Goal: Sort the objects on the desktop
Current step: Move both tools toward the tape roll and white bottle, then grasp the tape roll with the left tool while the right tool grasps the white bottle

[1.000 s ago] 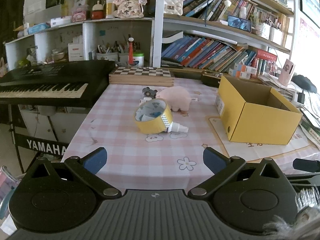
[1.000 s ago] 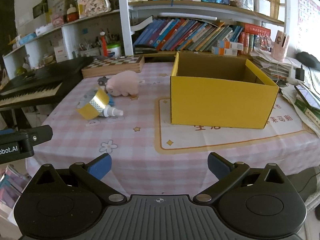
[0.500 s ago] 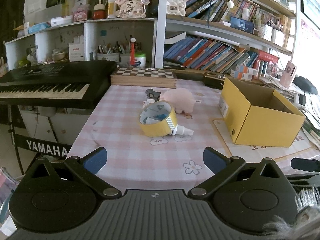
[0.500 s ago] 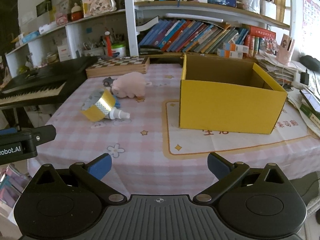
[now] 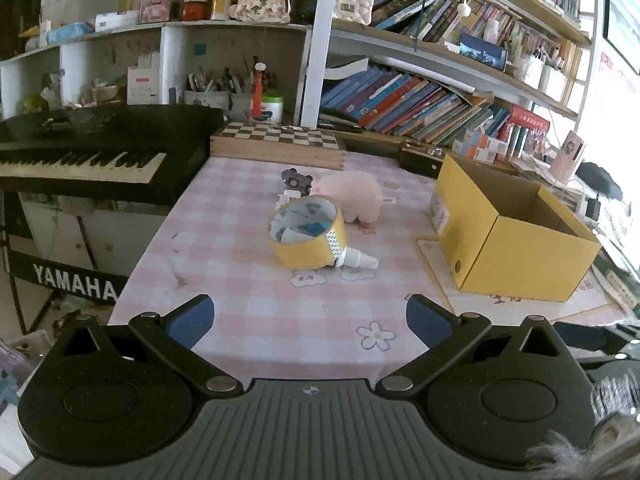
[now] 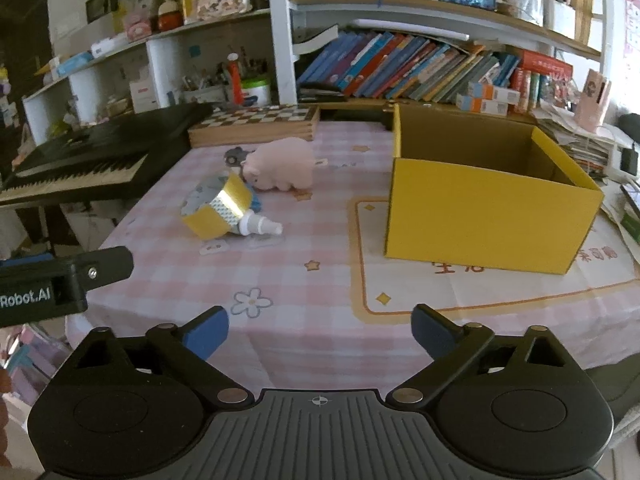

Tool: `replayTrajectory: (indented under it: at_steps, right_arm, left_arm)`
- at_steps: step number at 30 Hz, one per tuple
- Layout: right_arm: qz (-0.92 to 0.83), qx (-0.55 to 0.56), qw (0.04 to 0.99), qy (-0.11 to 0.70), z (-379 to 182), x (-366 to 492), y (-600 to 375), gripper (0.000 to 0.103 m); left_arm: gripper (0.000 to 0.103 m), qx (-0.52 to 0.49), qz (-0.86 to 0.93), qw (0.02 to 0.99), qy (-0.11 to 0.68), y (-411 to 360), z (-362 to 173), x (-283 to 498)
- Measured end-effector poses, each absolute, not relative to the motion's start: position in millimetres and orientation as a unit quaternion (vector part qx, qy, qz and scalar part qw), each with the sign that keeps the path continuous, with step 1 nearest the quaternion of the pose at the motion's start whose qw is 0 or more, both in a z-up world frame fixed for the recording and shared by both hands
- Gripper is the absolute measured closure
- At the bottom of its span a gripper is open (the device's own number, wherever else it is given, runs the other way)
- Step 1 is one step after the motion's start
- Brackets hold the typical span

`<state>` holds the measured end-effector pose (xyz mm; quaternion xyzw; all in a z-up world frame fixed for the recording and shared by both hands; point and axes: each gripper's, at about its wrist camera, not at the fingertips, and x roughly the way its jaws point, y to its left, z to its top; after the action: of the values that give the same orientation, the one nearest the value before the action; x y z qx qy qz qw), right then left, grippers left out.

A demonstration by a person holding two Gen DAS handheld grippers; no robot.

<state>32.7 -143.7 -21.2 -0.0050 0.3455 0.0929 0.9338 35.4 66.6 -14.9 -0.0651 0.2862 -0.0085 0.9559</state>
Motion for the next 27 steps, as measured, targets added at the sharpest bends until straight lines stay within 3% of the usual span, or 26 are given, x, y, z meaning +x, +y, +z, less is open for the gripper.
replayTrajectory:
  at_steps: [13,27]
  right_arm:
    - [0.129,-0.029,0.931,0.340,-28.6,62.1,-128.4,0.012]
    - [0.194,-0.073,0.908,0.364,-47.0,126.1,-105.5,0.013]
  left_arm:
    - [0.000,-0.048,-0.014,0.957,0.286,74.2,-17.7,73.9]
    - [0.000,-0.052,-0.053,0.942,0.327,76.8,-31.2,176.7]
